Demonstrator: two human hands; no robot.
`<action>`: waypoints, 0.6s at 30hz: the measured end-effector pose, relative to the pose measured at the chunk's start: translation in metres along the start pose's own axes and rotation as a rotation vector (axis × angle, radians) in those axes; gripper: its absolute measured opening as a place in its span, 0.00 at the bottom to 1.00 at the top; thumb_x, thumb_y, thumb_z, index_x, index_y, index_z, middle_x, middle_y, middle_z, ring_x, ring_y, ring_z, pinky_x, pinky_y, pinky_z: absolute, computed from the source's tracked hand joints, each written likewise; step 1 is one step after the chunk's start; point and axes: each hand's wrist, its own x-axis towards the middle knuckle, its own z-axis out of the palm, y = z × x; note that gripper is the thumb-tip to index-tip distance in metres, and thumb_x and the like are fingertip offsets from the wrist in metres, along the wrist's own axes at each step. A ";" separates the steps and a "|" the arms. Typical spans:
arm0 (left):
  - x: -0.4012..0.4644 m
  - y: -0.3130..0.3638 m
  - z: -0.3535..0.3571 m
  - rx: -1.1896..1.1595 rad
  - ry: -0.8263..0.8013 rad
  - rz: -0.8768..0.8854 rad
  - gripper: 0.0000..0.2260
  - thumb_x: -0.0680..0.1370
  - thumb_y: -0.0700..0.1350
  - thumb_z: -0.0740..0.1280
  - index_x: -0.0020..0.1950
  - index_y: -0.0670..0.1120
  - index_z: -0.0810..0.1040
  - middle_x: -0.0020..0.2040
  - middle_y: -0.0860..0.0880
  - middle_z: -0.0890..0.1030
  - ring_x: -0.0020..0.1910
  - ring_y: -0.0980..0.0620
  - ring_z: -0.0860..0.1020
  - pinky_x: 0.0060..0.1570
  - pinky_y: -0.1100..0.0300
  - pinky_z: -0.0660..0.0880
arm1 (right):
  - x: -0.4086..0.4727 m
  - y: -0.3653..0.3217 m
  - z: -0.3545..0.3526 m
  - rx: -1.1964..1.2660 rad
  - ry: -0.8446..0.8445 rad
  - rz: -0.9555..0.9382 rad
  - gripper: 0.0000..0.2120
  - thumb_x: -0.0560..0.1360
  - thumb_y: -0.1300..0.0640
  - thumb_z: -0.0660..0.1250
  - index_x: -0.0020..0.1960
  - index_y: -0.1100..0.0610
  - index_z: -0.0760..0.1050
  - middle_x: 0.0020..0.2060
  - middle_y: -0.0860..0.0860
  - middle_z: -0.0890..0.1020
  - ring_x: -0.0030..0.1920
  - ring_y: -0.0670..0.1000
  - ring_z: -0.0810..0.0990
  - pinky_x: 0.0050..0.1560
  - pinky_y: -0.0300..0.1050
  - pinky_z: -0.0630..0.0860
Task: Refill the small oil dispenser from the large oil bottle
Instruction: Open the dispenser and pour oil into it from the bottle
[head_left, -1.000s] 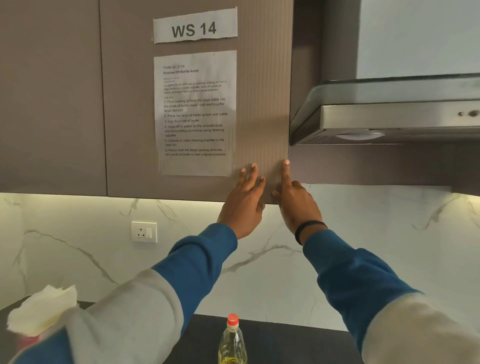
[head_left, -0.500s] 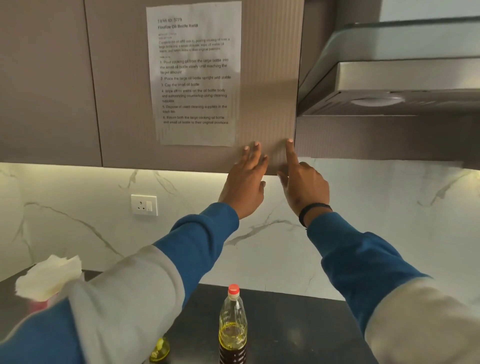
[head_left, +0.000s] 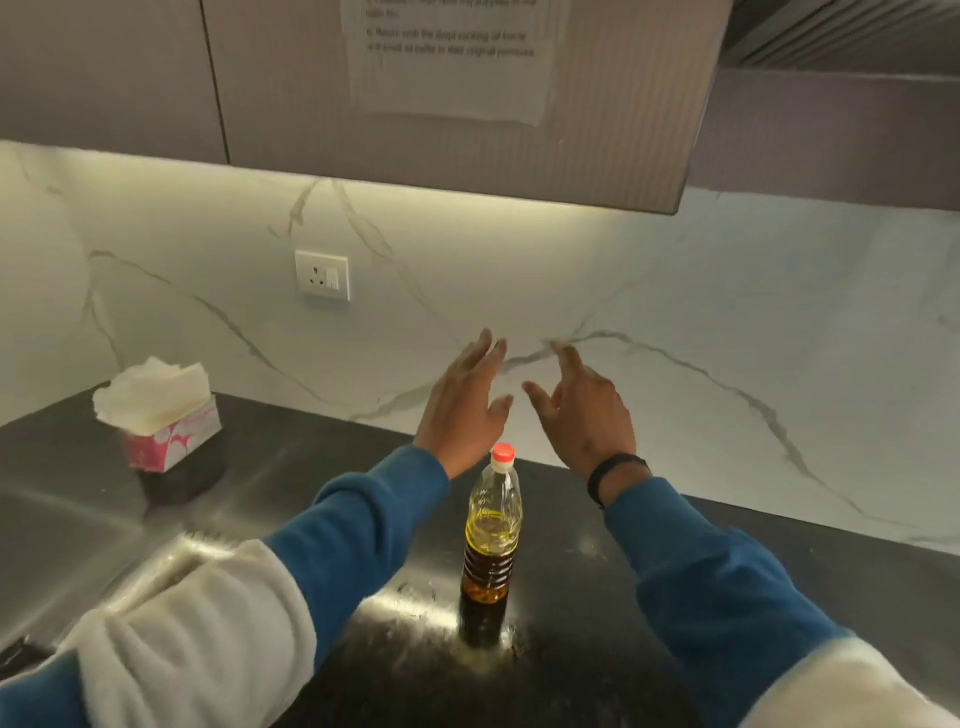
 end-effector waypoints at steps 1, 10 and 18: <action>-0.011 -0.012 0.009 -0.028 -0.043 -0.038 0.32 0.80 0.44 0.68 0.81 0.46 0.58 0.82 0.47 0.56 0.80 0.49 0.55 0.78 0.50 0.58 | -0.005 0.001 0.012 0.045 -0.061 0.015 0.28 0.79 0.43 0.64 0.75 0.51 0.62 0.51 0.53 0.82 0.51 0.53 0.81 0.50 0.49 0.78; -0.036 -0.060 0.086 -0.444 -0.168 -0.384 0.34 0.73 0.44 0.74 0.77 0.45 0.67 0.71 0.50 0.73 0.68 0.55 0.73 0.69 0.58 0.71 | -0.014 -0.004 0.076 -0.124 -0.330 0.044 0.17 0.80 0.46 0.62 0.59 0.58 0.77 0.53 0.54 0.76 0.50 0.52 0.79 0.51 0.42 0.77; -0.027 -0.078 0.124 -0.543 -0.237 -0.363 0.19 0.75 0.35 0.64 0.31 0.54 0.66 0.25 0.57 0.70 0.24 0.62 0.69 0.28 0.69 0.63 | -0.003 0.001 0.095 -0.279 -0.352 0.082 0.13 0.79 0.48 0.64 0.51 0.57 0.79 0.46 0.50 0.77 0.40 0.46 0.74 0.41 0.32 0.70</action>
